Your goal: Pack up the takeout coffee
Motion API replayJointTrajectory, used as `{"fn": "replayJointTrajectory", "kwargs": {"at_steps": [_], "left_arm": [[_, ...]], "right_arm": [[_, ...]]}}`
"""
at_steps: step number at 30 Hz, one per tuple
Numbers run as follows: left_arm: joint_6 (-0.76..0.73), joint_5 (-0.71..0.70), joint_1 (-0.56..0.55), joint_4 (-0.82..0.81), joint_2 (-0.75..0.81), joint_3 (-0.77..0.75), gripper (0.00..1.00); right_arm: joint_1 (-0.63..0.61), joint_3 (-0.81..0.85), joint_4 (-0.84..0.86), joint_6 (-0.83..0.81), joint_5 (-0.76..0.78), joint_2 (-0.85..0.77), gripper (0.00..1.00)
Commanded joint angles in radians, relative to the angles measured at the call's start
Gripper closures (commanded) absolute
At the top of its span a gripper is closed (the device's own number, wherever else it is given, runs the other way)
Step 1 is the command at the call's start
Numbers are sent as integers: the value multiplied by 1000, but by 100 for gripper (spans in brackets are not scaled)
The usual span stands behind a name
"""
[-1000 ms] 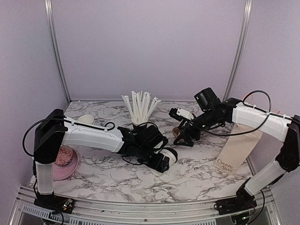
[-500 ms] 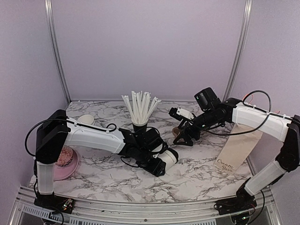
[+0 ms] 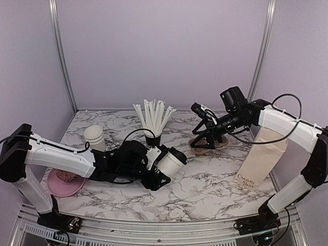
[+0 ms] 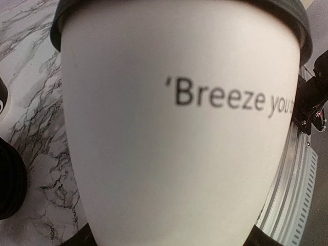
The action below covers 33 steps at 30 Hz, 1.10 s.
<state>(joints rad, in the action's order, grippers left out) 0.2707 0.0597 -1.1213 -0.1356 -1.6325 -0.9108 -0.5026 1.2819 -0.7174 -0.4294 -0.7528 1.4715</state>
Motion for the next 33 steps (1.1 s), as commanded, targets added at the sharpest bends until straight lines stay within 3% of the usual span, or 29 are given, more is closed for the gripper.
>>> {"fn": "replayJointTrajectory", "kwargs": {"at_steps": [1, 17, 33], "left_arm": [[-62, -25, -6, -207, 28, 24, 27], [-95, 25, -18, -229, 66, 36, 28], [-86, -21, -18, -233, 71, 27, 26]], "right_arm": [[-5, 53, -51, 4, -161, 27, 1], [-99, 142, -99, 6, -183, 148, 2], [-99, 151, -118, -2, -208, 168, 29]]}}
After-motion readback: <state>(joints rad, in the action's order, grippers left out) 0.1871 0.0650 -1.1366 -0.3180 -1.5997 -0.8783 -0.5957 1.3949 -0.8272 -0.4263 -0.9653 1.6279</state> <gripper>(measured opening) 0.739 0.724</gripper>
